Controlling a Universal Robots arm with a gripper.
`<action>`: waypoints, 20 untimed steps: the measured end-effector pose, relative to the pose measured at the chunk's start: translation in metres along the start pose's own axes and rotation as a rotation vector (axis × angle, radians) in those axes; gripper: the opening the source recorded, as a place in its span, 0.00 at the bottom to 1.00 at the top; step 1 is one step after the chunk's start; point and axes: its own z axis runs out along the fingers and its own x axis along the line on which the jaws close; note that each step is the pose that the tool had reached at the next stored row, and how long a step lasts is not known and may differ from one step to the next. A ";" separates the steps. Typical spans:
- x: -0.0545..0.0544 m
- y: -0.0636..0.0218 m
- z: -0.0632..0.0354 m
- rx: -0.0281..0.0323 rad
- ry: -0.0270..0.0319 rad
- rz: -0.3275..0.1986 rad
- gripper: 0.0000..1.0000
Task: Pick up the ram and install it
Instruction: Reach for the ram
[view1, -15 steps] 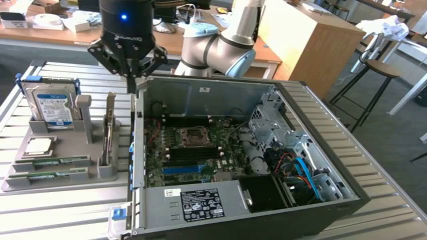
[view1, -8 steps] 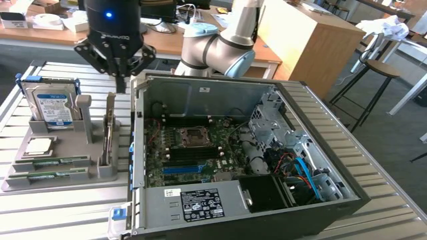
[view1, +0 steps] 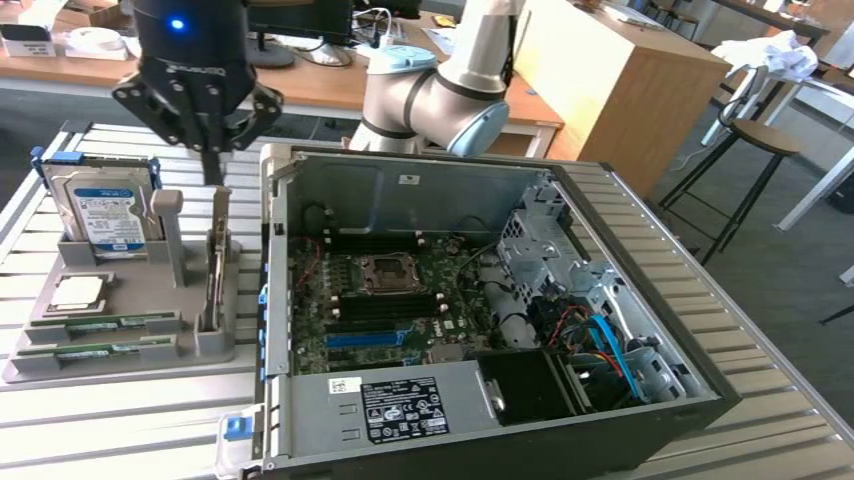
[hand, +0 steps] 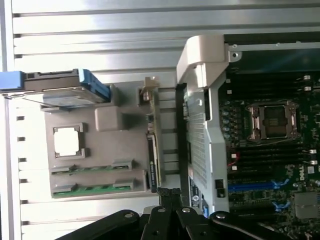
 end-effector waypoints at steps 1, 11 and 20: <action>0.003 -0.0002 -0.0001 0.0000 0.0000 0.000 0.10; 0.031 -0.0023 -0.0007 0.0000 0.0000 0.000 0.10; 0.055 -0.0041 -0.0012 0.0000 0.0000 0.000 0.10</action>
